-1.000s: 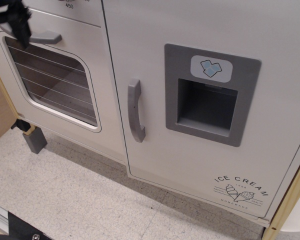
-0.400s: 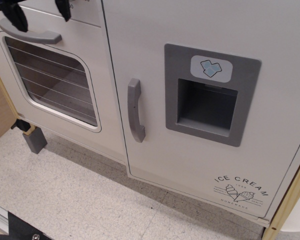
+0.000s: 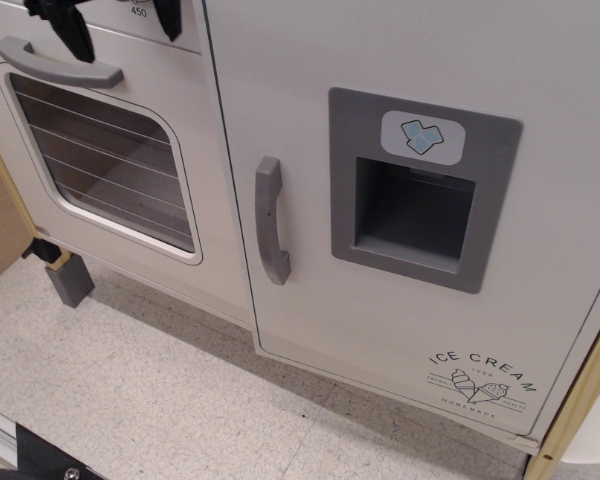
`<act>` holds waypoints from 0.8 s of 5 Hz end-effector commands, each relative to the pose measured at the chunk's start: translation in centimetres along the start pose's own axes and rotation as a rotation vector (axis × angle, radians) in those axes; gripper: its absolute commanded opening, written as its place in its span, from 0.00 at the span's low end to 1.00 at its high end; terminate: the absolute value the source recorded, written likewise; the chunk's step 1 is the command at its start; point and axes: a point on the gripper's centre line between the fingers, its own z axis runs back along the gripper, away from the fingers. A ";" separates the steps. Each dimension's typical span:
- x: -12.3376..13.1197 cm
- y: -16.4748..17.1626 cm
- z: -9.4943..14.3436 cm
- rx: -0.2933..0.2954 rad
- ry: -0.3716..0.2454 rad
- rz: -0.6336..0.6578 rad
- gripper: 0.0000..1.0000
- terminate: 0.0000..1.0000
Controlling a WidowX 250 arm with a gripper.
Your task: Open fridge
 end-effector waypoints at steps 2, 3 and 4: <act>-2.6 -1.4 0.2 0.039 -0.016 -0.035 1.00 0.00; -4.2 -0.6 0.4 0.036 0.002 -0.102 1.00 0.00; -6.3 0.4 1.1 0.019 0.040 -0.170 1.00 0.00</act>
